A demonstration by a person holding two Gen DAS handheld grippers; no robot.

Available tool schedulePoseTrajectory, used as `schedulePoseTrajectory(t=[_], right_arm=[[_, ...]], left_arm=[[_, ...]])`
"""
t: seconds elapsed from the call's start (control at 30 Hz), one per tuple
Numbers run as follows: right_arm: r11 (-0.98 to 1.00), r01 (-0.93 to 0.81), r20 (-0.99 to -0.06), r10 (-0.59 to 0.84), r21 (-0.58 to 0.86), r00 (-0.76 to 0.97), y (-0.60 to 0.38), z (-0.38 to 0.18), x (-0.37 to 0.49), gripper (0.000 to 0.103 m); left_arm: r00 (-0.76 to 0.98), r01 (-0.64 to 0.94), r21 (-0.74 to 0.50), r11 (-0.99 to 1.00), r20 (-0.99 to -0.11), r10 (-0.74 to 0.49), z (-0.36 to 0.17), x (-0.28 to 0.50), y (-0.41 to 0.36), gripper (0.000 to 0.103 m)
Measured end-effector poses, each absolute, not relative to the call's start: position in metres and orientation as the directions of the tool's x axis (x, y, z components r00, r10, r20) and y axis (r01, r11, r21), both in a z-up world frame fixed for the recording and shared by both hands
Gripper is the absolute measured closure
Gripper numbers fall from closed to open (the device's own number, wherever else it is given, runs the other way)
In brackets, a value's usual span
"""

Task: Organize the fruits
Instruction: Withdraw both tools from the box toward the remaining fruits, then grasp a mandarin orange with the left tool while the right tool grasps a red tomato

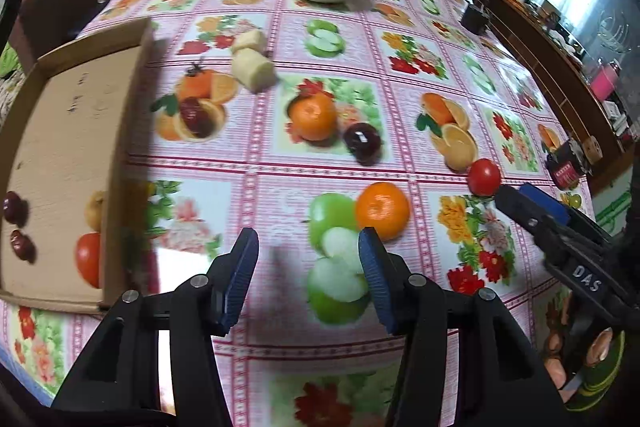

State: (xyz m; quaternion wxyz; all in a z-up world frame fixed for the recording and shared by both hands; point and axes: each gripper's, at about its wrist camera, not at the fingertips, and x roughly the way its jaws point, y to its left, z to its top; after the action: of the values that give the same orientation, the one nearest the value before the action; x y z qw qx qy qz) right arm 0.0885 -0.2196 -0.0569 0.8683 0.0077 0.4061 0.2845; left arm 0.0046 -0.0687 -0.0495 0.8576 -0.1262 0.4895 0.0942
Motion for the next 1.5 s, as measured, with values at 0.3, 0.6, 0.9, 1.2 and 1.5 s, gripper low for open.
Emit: schedulePoseTrajectory(t=[0.3, 0.6, 0.9, 1.2, 1.5], right_arm=[[0.837, -0.495, -0.711, 0.493, 0.231, 0.502, -0.214, -0.062, 0.098, 0.040], [0.834, -0.498, -0.719, 0.496, 0.239, 0.486, -0.214, -0.066, 0.106, 0.044], [0.828, -0.508, -0.743, 0.493, 0.240, 0.452, -0.202, -0.076, 0.113, 0.056], [0.833, -0.505, -0.743, 0.484, 0.228, 0.462, -0.201, -0.074, 0.111, 0.071], [0.793, -0.559, -0.705, 0.541, 0.244, 0.459, -0.185, -0.048, 0.088, 0.071]], left_arm=[[0.508, -0.243, -0.163, 0.956, -0.861, -0.018, -0.051, 0.019, -0.082, 0.052], [0.493, -0.220, -0.200, 0.955, -0.868, -0.068, -0.063, 0.035, -0.090, 0.053], [0.499, -0.231, -0.240, 0.943, -0.861, -0.097, -0.069, 0.043, -0.084, 0.053], [0.519, -0.199, -0.255, 0.946, -0.846, -0.119, -0.068, 0.040, -0.085, 0.070], [0.570, -0.232, -0.233, 0.944, -0.820, -0.062, -0.043, 0.008, -0.061, 0.070]])
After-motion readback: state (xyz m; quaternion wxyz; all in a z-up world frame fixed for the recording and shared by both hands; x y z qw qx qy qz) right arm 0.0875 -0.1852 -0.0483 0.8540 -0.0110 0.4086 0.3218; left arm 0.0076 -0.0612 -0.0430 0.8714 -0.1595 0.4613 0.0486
